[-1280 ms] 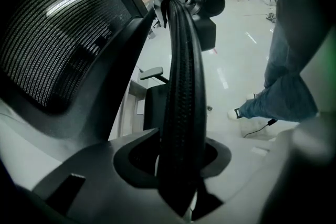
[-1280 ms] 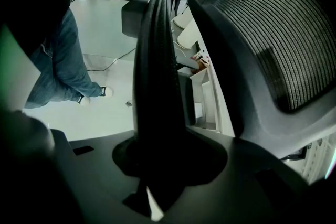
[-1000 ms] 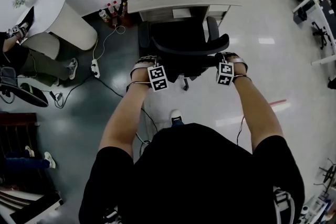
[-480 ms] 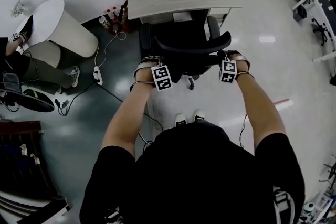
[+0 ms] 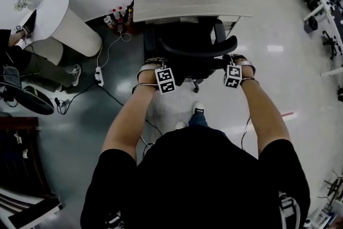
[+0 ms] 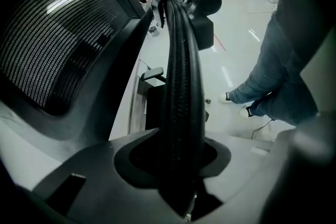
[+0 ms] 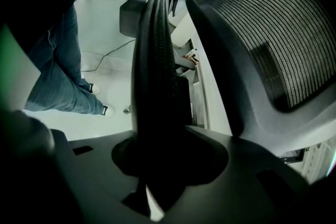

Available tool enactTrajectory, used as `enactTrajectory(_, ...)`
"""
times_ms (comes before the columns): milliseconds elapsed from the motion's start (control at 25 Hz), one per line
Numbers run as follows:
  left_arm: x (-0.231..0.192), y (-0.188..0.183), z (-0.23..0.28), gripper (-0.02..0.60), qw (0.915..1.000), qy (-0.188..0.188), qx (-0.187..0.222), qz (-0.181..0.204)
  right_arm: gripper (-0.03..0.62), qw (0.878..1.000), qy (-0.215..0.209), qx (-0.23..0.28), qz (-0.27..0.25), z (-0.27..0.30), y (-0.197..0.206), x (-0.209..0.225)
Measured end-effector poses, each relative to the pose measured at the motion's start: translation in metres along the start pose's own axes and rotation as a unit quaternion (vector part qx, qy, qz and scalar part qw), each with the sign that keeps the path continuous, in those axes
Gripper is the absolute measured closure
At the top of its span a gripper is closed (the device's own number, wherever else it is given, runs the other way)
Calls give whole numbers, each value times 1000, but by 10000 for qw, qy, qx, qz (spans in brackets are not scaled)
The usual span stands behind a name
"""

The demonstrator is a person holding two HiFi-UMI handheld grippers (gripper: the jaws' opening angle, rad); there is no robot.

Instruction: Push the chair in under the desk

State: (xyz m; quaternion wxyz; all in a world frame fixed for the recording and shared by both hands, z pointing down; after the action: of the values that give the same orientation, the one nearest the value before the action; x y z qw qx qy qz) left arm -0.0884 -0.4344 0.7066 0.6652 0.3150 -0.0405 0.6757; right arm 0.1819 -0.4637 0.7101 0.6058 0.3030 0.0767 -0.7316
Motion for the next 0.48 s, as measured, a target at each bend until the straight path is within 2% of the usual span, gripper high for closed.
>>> enactTrajectory(480, -30, 3, 15, 439, 9999, -21, -85, -77, 467, 9999, 5, 91, -124, 17, 10, 34)
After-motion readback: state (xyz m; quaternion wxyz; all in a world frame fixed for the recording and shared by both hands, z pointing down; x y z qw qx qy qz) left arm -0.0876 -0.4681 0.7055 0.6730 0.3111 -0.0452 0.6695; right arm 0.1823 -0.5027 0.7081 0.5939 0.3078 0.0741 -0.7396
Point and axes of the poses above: the fingertips, and each gripper's own axes: z forward along the fingers, x to its right, y out of its underside, the point moved 3 cm from there along -z, backward along the fingers, and after that the axes turned 13 degrees about x, right-handed, at the moved point
